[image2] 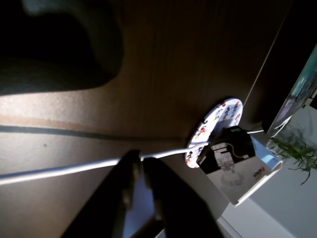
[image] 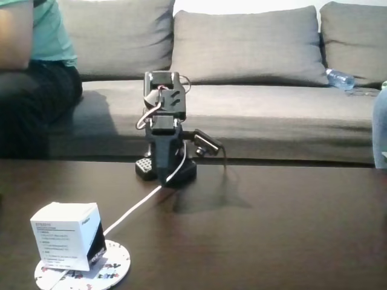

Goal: Grasp a servo box and put it on the zirlivani.

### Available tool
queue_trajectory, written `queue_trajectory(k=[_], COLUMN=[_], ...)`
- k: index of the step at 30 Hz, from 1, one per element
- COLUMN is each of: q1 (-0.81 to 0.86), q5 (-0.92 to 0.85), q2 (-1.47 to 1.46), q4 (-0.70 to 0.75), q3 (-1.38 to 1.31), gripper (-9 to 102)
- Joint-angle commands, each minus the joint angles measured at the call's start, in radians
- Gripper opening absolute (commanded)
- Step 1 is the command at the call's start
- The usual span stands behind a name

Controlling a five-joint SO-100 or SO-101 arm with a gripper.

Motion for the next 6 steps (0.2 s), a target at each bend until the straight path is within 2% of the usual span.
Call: queue_trajectory(k=[1,6], q1=[-0.006,-0.006], q5=[-0.011,-0.011], q2=[0.0,0.0], q4=[0.067,0.067], q3=[-0.005,-0.005], gripper=[0,0])
